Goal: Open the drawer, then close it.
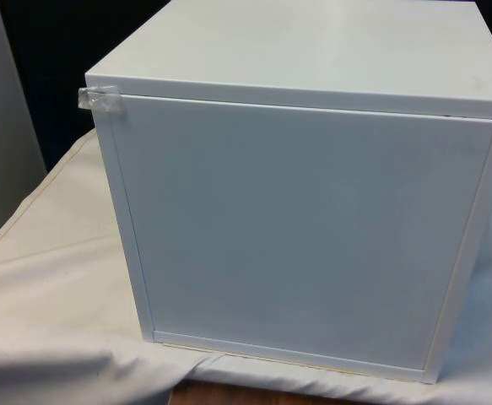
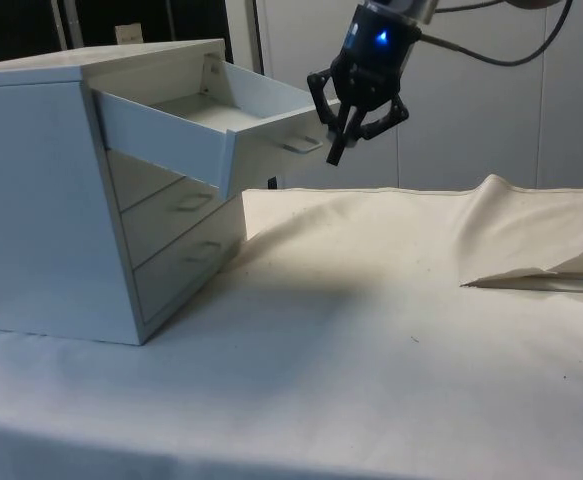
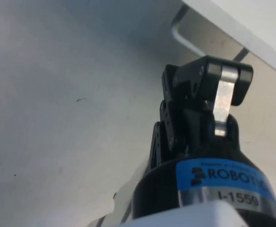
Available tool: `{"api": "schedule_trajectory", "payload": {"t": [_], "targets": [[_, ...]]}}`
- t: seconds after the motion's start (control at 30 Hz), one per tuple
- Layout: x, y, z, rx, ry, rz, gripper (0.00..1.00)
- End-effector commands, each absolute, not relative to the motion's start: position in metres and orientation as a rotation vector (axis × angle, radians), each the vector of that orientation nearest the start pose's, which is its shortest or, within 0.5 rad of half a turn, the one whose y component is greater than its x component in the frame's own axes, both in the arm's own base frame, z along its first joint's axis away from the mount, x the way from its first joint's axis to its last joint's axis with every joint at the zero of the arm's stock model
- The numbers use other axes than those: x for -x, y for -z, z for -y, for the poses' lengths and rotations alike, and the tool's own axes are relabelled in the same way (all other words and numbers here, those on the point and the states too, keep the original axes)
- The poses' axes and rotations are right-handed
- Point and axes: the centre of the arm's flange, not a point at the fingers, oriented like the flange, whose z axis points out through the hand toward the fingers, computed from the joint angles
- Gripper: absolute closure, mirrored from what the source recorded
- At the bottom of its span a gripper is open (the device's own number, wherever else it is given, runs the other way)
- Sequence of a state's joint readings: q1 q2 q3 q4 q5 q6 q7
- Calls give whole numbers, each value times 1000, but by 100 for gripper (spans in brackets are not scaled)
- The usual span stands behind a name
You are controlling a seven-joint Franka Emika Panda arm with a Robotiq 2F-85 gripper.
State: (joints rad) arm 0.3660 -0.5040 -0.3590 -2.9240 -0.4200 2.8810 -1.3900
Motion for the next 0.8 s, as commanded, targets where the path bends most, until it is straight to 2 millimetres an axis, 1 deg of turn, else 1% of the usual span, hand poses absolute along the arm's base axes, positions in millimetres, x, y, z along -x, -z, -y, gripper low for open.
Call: {"api": "schedule_trajectory", "payload": {"t": [0.0, 0.07, 0.1, 0.17, 0.33, 0.37, 0.4, 0.47, 0.7, 0.73, 0.77], "targets": [[-360, -353, -33, -1744, -458, -2159, 100], [-361, -353, -31, -1741, -451, -2157, 100], [-358, -351, -35, -1751, -472, -2175, 100], [-362, -354, -27, -1736, -441, -2153, 100], [-365, -356, -22, -1726, -423, -2145, 100], [-365, -356, -22, -1723, -419, -2144, 100], [-362, -353, -26, -1734, -437, -2163, 100], [-367, -357, -19, -1720, -408, -2138, 100], [-371, -361, -16, -1709, -390, -2119, 100], [-367, -357, -20, -1720, -402, -2143, 100], [-371, -362, -16, -1707, -389, -2118, 100]]}}
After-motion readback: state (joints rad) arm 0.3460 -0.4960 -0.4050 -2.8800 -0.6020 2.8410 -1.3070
